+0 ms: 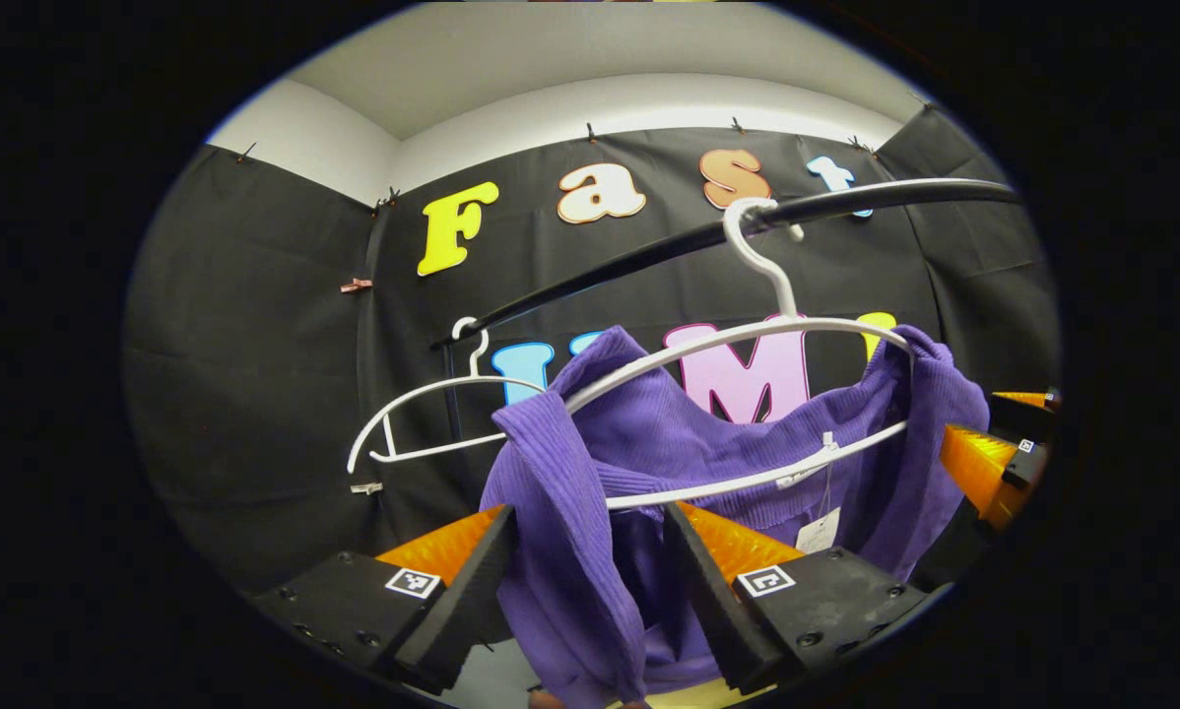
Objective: Grasp the clothes on the hanger with both hands and then place them into the laundry hamper below.
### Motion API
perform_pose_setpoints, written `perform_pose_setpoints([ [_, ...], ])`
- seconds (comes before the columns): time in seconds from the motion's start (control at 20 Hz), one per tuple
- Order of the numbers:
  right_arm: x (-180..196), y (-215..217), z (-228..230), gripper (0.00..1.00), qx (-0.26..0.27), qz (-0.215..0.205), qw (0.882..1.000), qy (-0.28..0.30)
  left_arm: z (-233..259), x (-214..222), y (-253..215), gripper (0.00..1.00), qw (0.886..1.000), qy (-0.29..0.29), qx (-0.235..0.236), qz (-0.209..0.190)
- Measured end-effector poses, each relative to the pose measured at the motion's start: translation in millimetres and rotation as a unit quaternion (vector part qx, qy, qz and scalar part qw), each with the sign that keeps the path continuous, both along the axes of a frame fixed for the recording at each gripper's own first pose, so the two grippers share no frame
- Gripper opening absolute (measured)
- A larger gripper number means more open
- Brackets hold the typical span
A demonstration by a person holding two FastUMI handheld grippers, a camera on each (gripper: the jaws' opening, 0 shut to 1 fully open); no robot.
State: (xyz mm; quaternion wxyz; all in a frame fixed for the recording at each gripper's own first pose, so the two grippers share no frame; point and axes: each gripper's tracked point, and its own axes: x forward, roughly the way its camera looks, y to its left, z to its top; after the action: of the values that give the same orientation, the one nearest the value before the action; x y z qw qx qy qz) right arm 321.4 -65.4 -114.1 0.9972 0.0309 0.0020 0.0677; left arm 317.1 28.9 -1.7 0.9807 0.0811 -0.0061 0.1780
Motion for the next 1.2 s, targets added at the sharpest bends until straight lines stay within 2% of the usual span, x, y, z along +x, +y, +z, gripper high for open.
perform_pose_setpoints([
  [0.1, 11.5, 0.7, -8.8, 0.98, -0.004, -0.005, 1.0, 0.009, -4.6, 6.8, 5.0, 0.87, 1.0, 0.005, 0.006, 0.009],
  [0.2, 19.5, 1.4, -16.8, 0.99, -0.003, -0.006, 1.0, 0.02, -7.1, 10.4, 10.2, 0.75, 1.0, 0.007, 0.012, 0.018],
  [0.3, 26.0, 3.2, -25.7, 0.82, -0.004, -0.007, 0.999, 0.031, -7.3, 12.1, 15.2, 0.65, 1.0, 0.006, 0.013, 0.023],
  [0.35, 30.6, 1.6, -27.3, 0.67, -0.018, -0.008, 0.999, 0.026, -7.1, 11.3, 18.8, 0.55, 1.0, 0.005, 0.013, 0.027],
  [0.4, 30.0, 3.9, -24.4, 0.53, -0.035, 0.002, 0.999, 0.011, -6.5, 12.0, 21.5, 0.51, 0.999, 0.005, 0.011, 0.03],
  [0.45, 30.4, 3.7, -19.1, 0.38, -0.047, 0.006, 0.999, -0.006, -8.8, 12.3, 23.3, 0.38, 0.999, 0.008, 0.008, 0.031],
  [0.5, 29.6, 8.2, -13.5, 0.23, -0.047, 0.019, 0.998, -0.022, -11.6, 12.8, 24.3, 0.29, 0.999, 0.014, 0.004, 0.03],
  [0.55, 34.7, 7.0, -15.0, 0.09, -0.049, 0.014, 0.998, -0.027, -14.7, 13.6, 24.4, 0.19, 1.0, 0.018, -0.002, 0.025],
  [0.6, 38.9, 1.2, -14.2, 0.1, -0.045, 0.001, 0.999, -0.029, -17.6, 17.5, 21.7, 0.16, 1.0, 0.023, -0.01, 0.01],
  [0.65, 39.3, 6.2, -13.1, 0.1, -0.026, 0.013, 0.999, -0.026, -17.7, 18.6, 20.2, 0.11, 1.0, 0.022, -0.018, -0.001],
  [0.7, 40.2, 7.3, -20.4, 0.1, -0.018, 0.012, 1.0, -0.012, -12.2, 17.3, 19.3, 0.1, 1.0, 0.016, -0.023, -0.007],
  [0.75, 41.4, 5.4, -16.6, 0.05, -0.022, 0.009, 1.0, -0.013, -9.9, 18.0, 20.0, 0.07, 1.0, 0.013, -0.025, -0.012],
  [0.9, 43.7, -3.9, -6.2, 0.05, -0.052, -0.002, 0.998, -0.034, -14.0, 17.7, 27.5, 0.05, 0.999, 0.028, -0.02, -0.01],
  [1.05, 44.7, -25.0, 22.1, 0.05, -0.092, -0.024, 0.992, -0.086, 6.0, 9.9, 33.2, 0.05, 1.0, 0.005, -0.021, -0.009],
  [1.2, 52.6, -46.1, 35.2, 0.05, -0.124, -0.049, 0.986, -0.105, 20.6, 7.8, 46.4, 0.03, 1.0, 0.006, -0.005, -0.001],
])
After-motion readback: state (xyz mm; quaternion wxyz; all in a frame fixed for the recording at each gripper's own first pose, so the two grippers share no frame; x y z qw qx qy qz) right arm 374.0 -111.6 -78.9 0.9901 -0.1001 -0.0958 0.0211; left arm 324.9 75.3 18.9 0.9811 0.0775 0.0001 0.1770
